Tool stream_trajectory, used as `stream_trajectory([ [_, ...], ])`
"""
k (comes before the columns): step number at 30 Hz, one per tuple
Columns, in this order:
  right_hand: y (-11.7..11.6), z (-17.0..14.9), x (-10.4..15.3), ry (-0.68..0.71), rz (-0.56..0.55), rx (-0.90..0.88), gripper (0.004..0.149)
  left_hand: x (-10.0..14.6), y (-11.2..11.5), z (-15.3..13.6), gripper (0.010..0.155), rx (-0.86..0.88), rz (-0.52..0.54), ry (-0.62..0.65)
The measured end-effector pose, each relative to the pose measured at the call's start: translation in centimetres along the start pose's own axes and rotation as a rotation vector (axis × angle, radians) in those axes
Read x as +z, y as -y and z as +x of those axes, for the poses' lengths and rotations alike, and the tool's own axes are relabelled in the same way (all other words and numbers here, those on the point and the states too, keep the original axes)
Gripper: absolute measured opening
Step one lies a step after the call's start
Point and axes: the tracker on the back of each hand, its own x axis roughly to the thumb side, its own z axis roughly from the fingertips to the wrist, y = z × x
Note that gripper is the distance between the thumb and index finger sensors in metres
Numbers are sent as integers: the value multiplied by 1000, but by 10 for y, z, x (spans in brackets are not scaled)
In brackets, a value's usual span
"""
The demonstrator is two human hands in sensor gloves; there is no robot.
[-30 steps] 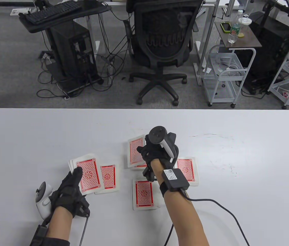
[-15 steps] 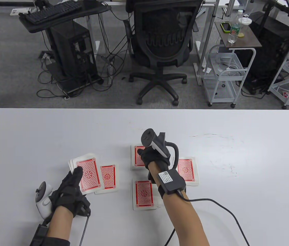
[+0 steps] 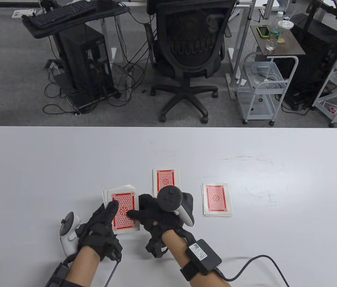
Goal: Four-player card dealing with fan arrangement
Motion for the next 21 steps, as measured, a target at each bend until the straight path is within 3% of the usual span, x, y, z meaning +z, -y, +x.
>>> stream_trajectory([
  [9,20,-18,-7,-14,42,-173,57,-3,-6,1,45,72,-38,-9],
  [15,86,-41,-5,-79,15,-80,65,-3,-16,3,45,65,4,0],
  [21,163,-85,3,-277,-104,165,67,-5,-21,3,45,60,28,-4],
])
